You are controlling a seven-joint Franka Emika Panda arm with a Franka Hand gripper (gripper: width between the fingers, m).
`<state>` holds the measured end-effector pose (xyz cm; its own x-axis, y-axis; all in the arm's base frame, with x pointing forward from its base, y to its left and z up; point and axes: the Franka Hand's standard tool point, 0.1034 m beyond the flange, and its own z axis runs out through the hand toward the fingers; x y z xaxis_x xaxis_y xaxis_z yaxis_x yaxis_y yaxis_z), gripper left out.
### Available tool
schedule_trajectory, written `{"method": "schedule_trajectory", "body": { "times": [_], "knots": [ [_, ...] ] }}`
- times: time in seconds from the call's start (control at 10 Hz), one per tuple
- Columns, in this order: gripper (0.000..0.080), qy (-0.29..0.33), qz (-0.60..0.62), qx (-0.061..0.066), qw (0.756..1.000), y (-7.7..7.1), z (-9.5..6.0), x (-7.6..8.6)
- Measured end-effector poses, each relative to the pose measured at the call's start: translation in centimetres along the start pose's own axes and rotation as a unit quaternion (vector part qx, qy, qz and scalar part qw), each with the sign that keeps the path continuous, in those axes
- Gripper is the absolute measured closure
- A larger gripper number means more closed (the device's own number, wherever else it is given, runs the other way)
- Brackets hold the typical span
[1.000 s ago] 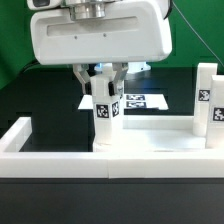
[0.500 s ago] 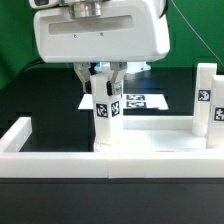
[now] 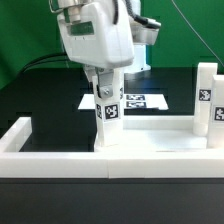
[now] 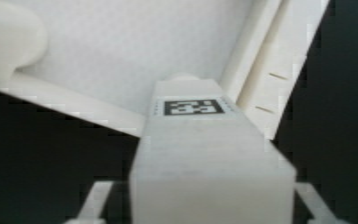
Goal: Assemble desk
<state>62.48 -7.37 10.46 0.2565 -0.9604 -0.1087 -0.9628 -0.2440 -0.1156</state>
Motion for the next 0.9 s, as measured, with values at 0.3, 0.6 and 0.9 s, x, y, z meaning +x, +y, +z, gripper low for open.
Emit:
{"method": "schedule_trajectory", "body": {
  "times": [0.3, 0.6, 0.9],
  "knots": [
    [0.0512, -0.003, 0.107, 0.001, 0.994, 0.01, 0.05, -0.07],
    [0.0511, -0.01, 0.285, 0.005, 0.959, -0.02, 0.11, -0.23],
    [0.0511, -0.016, 0.431, 0.006, 0.902, -0.33, 0.08, -0.58]
  ]
}}
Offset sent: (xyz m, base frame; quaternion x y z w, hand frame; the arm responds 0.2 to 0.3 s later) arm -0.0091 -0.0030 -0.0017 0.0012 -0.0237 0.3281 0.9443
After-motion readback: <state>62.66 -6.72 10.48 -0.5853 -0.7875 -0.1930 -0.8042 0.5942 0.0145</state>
